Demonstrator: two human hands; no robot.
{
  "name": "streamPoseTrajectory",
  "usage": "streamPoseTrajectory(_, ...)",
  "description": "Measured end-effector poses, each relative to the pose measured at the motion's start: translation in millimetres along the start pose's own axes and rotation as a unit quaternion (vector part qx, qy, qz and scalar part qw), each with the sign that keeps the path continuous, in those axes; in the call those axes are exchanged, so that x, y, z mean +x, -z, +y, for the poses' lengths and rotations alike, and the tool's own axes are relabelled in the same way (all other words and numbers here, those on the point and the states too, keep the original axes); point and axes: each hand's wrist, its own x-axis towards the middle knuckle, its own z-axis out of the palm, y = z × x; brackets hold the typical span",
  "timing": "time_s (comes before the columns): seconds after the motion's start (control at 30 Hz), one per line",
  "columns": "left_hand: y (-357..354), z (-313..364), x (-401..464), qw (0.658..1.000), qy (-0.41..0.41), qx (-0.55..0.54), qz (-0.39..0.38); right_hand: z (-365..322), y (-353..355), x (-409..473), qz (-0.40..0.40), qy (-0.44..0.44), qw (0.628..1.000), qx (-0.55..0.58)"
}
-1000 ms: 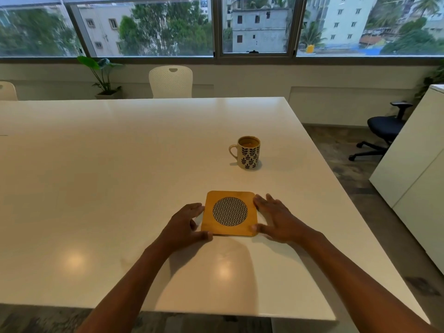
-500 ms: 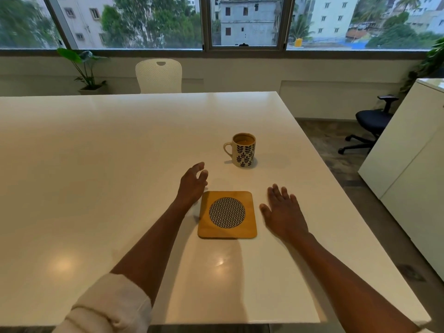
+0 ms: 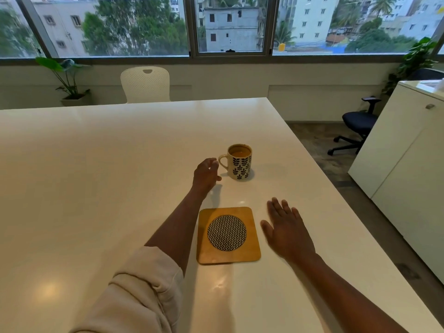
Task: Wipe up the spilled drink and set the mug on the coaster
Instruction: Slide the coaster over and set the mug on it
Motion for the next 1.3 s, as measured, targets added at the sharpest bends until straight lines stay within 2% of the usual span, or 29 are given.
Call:
streamPoseTrajectory(0.17,-10,1,22,1.000,0.004,-0.023,0.006,0,0,1,0.008,-0.002,1.000,0.006)
streamPoseTrajectory(0.4,-18,-9,43,0.988,0.047,-0.144,-0.022,2,-2,1,0.019,-0.007,1.000,0.010)
streamPoseTrajectory(0.63,-28,-12,57,0.991,0.021,-0.130,-0.027,1,-3,4,0.018,-0.011,1.000,0.015)
streamPoseTrajectory(0.9,-42,-11,68,0.982,0.083,-0.164,-0.039,2,-3,3,0.013,-0.010,1.000,0.004)
streamPoseTrajectory(1.3,-39,-8,61,0.983,0.080,-0.165,-0.014,3,-6,4,0.019,-0.012,1.000,0.001)
